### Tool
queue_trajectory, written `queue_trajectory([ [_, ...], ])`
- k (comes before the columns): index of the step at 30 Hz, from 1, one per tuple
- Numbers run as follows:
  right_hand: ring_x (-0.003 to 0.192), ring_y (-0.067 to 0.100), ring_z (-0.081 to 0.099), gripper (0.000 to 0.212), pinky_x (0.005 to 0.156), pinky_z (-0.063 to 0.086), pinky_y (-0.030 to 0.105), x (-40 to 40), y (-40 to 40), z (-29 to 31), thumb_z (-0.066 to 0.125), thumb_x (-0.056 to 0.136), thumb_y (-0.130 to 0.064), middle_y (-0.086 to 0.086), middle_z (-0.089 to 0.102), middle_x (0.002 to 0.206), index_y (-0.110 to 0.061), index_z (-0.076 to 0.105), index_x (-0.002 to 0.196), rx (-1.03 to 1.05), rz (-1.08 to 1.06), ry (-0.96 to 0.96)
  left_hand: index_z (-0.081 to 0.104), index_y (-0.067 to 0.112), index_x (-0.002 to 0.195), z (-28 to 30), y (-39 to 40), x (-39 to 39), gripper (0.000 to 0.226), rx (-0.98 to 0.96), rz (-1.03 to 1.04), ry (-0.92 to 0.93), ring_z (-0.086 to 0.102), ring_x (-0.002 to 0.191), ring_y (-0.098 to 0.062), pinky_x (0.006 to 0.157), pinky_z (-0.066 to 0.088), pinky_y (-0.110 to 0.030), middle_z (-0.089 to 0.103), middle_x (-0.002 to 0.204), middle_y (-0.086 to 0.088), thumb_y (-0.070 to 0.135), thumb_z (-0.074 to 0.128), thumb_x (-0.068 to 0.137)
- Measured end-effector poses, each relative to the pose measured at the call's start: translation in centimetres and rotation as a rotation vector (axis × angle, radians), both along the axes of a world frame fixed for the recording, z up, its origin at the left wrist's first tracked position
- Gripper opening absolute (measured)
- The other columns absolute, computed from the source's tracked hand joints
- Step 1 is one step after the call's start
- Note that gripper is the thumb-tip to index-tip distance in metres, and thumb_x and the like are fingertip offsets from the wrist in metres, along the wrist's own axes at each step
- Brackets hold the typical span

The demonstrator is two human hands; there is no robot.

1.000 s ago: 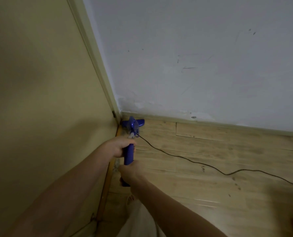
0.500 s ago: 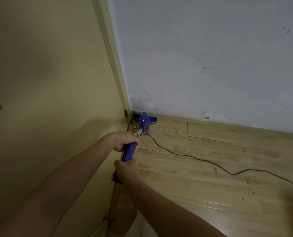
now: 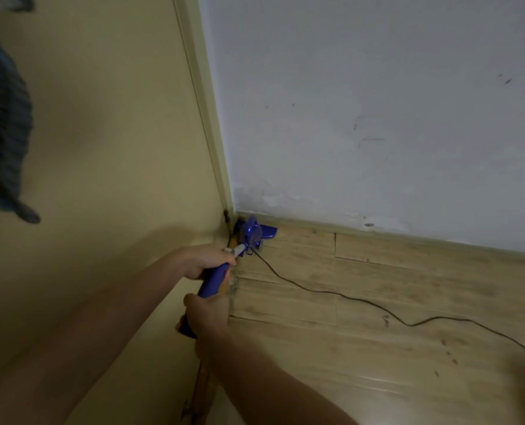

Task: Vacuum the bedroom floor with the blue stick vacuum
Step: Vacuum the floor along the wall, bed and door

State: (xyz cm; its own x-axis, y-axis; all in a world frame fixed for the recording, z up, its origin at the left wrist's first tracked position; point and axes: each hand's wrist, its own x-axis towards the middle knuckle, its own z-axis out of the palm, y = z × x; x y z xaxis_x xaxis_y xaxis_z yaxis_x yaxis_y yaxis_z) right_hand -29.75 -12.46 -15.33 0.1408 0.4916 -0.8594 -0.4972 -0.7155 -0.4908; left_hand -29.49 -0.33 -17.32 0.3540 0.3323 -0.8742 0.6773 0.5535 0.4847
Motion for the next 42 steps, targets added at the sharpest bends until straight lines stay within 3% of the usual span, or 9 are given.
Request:
queue_trajectory([
  [3, 0.067, 0.018, 0.058, 0.024, 0.061, 0.056, 0.029, 0.2, 0.5, -0.6, 0.058, 0.084, -0.005, 0.012, 0.055, 0.089, -0.01, 0.047, 0.104, 0.005, 0.004, -0.021, 0.051, 0.007, 0.099, -0.9, 0.1, -0.3, 0.006, 0.037, 0.054, -0.055, 0.049, 0.054, -0.015, 0.057, 0.047, -0.029, 0.052, 0.066, -0.007, 0.006, 0.052, 0.093],
  [8, 0.068, 0.016, 0.056, 0.024, 0.067, 0.057, 0.03, 1.0, -0.3, -0.4, 0.058, 0.085, -0.005, 0.01, 0.053, 0.089, -0.011, 0.045, 0.104, 0.001, 0.069, -0.048, 0.047, 0.007, 0.106, -0.4, -0.6, -0.2, 0.011, 0.019, 0.034, -0.086, 0.05, 0.055, -0.017, 0.056, 0.048, -0.028, 0.052, 0.067, -0.008, 0.006, 0.048, 0.095],
  [17, 0.061, 0.013, 0.056, 0.016, 0.056, 0.053, 0.025, 3.6, -0.1, 0.1, 0.058, 0.083, -0.004, 0.006, 0.054, 0.079, -0.013, 0.047, 0.09, 0.021, 0.118, -0.144, 0.046, 0.008, 0.092, -0.5, -0.7, 1.8, 0.005, -0.014, 0.133, -0.091, 0.05, 0.048, -0.016, 0.046, 0.046, -0.025, 0.05, 0.062, -0.007, 0.006, 0.05, 0.094],
  [22, 0.064, 0.013, 0.057, 0.018, 0.054, 0.052, 0.023, 3.3, -0.2, 1.0, 0.057, 0.086, -0.004, 0.006, 0.054, 0.083, -0.012, 0.048, 0.099, -0.004, 0.089, -0.119, 0.044, 0.01, 0.091, -0.2, -1.1, 1.8, 0.007, -0.031, 0.154, -0.09, 0.047, 0.043, -0.014, 0.041, 0.043, -0.022, 0.049, 0.055, -0.005, 0.004, 0.046, 0.094],
  [27, 0.071, 0.017, 0.058, 0.018, 0.068, 0.056, 0.031, 3.1, -1.4, 0.0, 0.059, 0.08, -0.004, 0.007, 0.055, 0.084, -0.015, 0.047, 0.089, -0.02, 0.136, -0.197, 0.047, 0.01, 0.092, -0.8, -2.0, 1.4, 0.007, -0.076, 0.16, -0.085, 0.048, 0.049, -0.015, 0.046, 0.046, -0.025, 0.051, 0.06, -0.005, 0.011, 0.052, 0.096],
  [30, 0.068, 0.014, 0.058, 0.017, 0.058, 0.055, 0.024, 3.4, -0.8, 0.5, 0.058, 0.083, -0.004, 0.005, 0.055, 0.083, -0.014, 0.046, 0.09, -0.002, 0.155, -0.192, 0.047, 0.01, 0.086, -0.7, -1.3, 1.3, 0.016, -0.055, 0.196, -0.092, 0.048, 0.051, -0.015, 0.047, 0.046, -0.026, 0.05, 0.062, -0.005, 0.019, 0.055, 0.097],
  [34, 0.057, 0.009, 0.054, 0.014, 0.042, 0.043, 0.017, 3.9, -0.6, 1.1, 0.055, 0.086, -0.004, 0.003, 0.053, 0.077, -0.014, 0.045, 0.088, 0.011, 0.166, -0.185, 0.048, 0.008, 0.094, -0.8, -0.9, 1.5, 0.011, -0.05, 0.191, -0.098, 0.049, 0.052, -0.016, 0.047, 0.047, -0.026, 0.052, 0.064, -0.007, 0.016, 0.056, 0.096],
  [39, 0.057, 0.01, 0.053, 0.014, 0.05, 0.048, 0.02, 5.6, -3.0, 1.1, 0.057, 0.089, -0.009, 0.003, 0.053, 0.076, -0.015, 0.044, 0.091, -0.044, 0.245, -0.248, 0.048, 0.009, 0.1, -1.2, -3.2, 2.3, 0.013, -0.128, 0.198, -0.184, 0.052, 0.058, -0.018, 0.061, 0.049, -0.031, 0.052, 0.066, -0.007, 0.014, 0.058, 0.095],
  [42, 0.064, 0.014, 0.057, 0.016, 0.066, 0.055, 0.028, 7.4, -4.4, 1.0, 0.061, 0.09, -0.02, 0.005, 0.057, 0.08, -0.016, 0.046, 0.086, -0.025, 0.306, -0.304, 0.052, 0.009, 0.107, -1.3, -4.0, 2.9, 0.019, -0.16, 0.189, -0.235, 0.056, 0.066, -0.018, 0.069, 0.05, -0.032, 0.056, 0.071, -0.007, 0.017, 0.062, 0.093],
])
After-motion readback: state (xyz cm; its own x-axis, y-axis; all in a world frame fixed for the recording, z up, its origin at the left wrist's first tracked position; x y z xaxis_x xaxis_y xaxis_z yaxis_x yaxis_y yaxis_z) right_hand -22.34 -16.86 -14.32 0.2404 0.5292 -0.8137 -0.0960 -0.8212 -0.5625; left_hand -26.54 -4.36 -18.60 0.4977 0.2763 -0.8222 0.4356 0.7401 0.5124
